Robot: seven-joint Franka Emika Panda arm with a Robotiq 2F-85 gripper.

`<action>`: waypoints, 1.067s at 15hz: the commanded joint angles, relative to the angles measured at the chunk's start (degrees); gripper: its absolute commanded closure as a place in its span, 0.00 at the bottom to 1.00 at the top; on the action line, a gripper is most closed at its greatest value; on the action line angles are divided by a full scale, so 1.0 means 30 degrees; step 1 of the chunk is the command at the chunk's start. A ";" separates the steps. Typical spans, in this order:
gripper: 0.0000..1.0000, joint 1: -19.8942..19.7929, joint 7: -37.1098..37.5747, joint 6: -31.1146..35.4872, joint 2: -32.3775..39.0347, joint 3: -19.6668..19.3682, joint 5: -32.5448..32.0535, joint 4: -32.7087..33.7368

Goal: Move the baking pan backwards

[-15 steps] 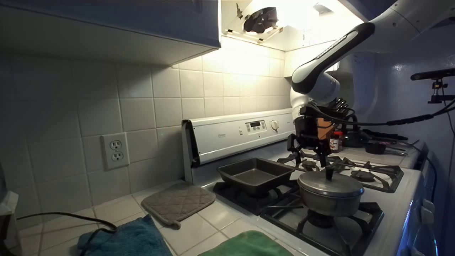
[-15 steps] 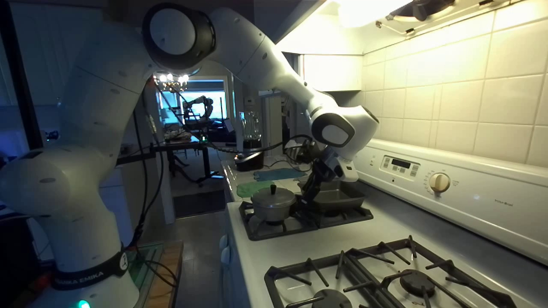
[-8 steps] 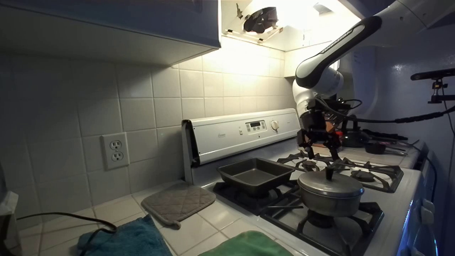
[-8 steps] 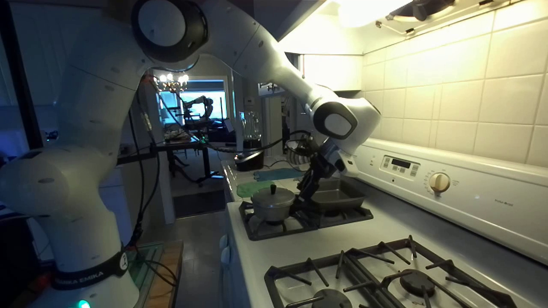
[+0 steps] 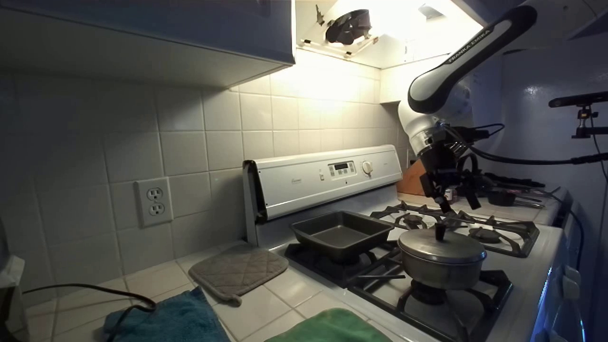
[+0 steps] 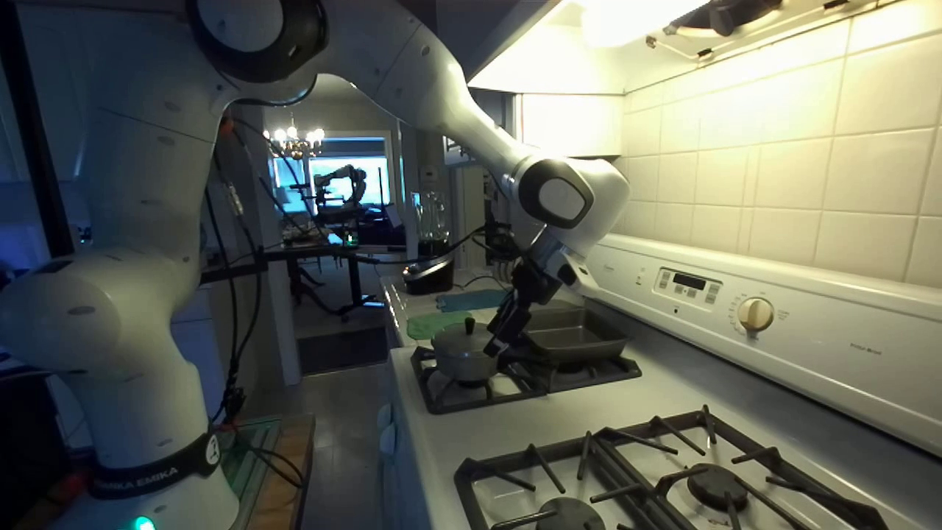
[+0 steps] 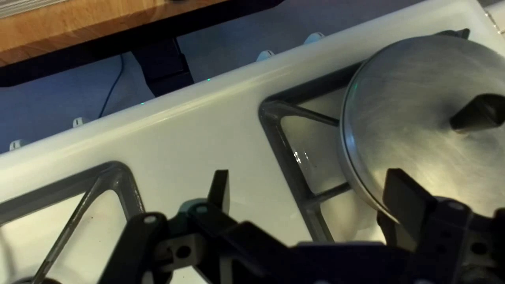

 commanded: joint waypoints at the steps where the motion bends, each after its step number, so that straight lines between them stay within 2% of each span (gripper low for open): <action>1: 0.00 0.0128 -0.0456 0.1359 -0.2330 -0.0002 -0.0383 -0.2705; 7: 0.00 0.0139 -0.1221 0.2829 -0.4999 0.0223 -0.0978 -0.5549; 12: 0.00 0.0077 -0.3191 0.4617 -0.6980 0.0516 -0.1897 -0.7488; 16: 0.00 -0.0031 -0.5019 0.6238 -0.8656 0.0536 -0.1293 -0.8844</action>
